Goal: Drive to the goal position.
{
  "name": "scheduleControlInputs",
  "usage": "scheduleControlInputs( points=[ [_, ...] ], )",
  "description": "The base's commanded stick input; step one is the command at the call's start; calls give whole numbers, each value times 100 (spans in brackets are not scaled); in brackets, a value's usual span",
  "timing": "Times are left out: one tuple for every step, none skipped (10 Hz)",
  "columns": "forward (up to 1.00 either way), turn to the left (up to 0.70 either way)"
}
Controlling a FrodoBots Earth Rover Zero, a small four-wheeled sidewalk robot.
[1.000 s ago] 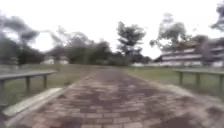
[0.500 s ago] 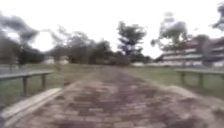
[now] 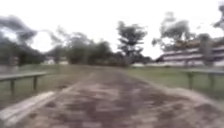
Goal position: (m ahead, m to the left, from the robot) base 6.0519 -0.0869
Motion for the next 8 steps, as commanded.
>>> scheduleControlInputs(
  points=[
    [70, 0],
    [70, 0],
    [70, 0],
    [70, 0],
    [70, 0],
    [70, 0],
    [70, 0],
    [70, 0]
  ],
)
